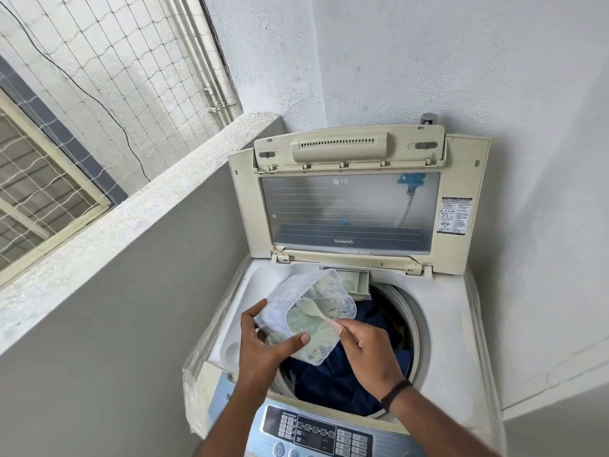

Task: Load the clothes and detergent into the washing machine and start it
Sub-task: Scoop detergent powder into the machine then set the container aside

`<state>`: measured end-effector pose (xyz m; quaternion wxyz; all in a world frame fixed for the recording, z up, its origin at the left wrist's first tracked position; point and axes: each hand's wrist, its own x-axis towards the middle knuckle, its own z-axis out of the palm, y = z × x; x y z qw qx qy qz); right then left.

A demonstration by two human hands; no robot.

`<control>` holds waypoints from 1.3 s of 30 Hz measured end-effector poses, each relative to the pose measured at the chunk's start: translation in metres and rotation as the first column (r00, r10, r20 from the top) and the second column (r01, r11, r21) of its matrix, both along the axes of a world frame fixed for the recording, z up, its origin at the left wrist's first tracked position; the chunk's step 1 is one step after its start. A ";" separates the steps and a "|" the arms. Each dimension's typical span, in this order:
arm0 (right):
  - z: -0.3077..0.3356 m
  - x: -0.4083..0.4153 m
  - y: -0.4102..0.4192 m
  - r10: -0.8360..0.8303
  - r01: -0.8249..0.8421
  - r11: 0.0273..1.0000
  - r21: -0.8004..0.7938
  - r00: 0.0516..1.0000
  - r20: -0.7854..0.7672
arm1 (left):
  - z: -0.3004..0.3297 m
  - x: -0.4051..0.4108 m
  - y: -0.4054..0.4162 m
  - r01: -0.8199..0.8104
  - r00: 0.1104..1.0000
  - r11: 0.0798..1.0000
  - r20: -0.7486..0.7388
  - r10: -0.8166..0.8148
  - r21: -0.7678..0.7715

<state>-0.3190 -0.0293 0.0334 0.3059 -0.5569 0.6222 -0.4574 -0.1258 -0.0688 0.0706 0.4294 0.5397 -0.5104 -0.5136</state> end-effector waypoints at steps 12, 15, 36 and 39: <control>-0.001 0.013 -0.001 -0.215 0.059 0.954 0.296 0.820 0.530 | -0.012 -0.003 -0.009 -0.047 0.996 0.995 0.078 0.040 0.083; 0.003 0.009 -0.004 -0.312 0.076 0.925 0.372 0.711 0.631 | -0.014 -0.005 -0.013 -0.083 0.996 0.988 0.035 0.079 0.128; 0.008 -0.062 -0.062 -0.510 0.364 0.860 0.357 0.621 0.595 | -0.031 -0.001 -0.045 -0.188 0.946 0.891 -0.169 0.278 0.413; -0.008 -0.064 -0.064 -0.523 0.419 0.851 0.317 0.730 0.440 | -0.034 0.001 -0.043 -0.186 0.949 0.884 -0.154 0.275 0.428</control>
